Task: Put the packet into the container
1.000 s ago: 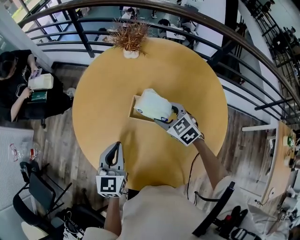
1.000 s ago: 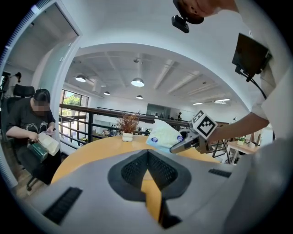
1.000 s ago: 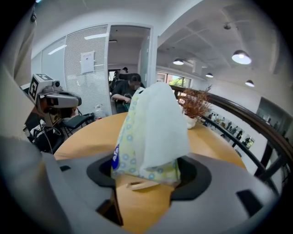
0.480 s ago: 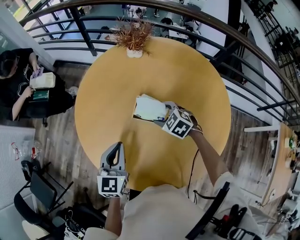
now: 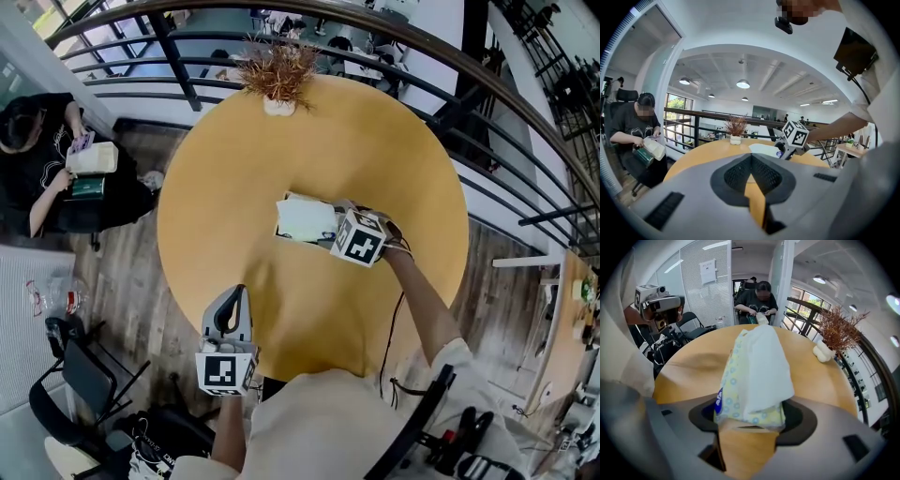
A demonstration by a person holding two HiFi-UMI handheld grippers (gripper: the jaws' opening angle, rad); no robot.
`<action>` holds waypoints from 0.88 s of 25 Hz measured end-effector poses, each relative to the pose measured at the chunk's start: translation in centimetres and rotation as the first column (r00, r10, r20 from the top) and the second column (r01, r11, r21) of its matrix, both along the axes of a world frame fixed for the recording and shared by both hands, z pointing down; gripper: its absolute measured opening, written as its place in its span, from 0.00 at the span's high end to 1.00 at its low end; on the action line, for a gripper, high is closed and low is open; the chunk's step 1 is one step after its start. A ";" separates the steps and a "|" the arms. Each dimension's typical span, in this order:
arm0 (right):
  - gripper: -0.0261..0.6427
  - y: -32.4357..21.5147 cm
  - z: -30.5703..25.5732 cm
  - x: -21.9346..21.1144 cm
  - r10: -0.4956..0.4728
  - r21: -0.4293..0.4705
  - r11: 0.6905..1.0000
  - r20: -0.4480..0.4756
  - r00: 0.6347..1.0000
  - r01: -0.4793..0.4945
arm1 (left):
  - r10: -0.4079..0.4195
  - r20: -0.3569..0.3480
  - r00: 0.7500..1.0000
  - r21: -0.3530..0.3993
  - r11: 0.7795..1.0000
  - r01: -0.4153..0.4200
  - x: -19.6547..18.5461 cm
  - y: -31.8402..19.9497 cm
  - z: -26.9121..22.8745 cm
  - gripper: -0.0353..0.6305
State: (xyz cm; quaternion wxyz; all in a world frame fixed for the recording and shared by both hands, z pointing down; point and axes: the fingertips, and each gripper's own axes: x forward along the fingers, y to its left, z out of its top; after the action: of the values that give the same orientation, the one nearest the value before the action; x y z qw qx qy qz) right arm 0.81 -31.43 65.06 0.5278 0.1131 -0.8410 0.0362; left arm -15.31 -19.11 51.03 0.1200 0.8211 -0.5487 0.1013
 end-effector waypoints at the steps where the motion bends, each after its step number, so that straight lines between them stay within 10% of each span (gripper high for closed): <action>1: 0.50 0.0 0.2 0.0 0.001 -0.008 1.000 -0.002 1.000 -0.001 | -0.003 0.001 1.000 -0.002 1.000 0.003 -0.1 0.0 0.0 0.94; 22: 0.42 -0.1 0.4 0.6 -0.040 -0.028 0.999 -0.076 0.996 0.038 | -0.033 0.027 0.999 0.008 0.999 0.033 -1.1 0.3 -0.4 0.94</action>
State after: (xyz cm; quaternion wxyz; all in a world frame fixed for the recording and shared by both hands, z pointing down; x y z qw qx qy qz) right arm 1.40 -31.49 65.47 0.5618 0.0912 -0.8216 0.0325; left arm -16.39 -18.78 50.68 0.1110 0.8109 -0.5643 0.1085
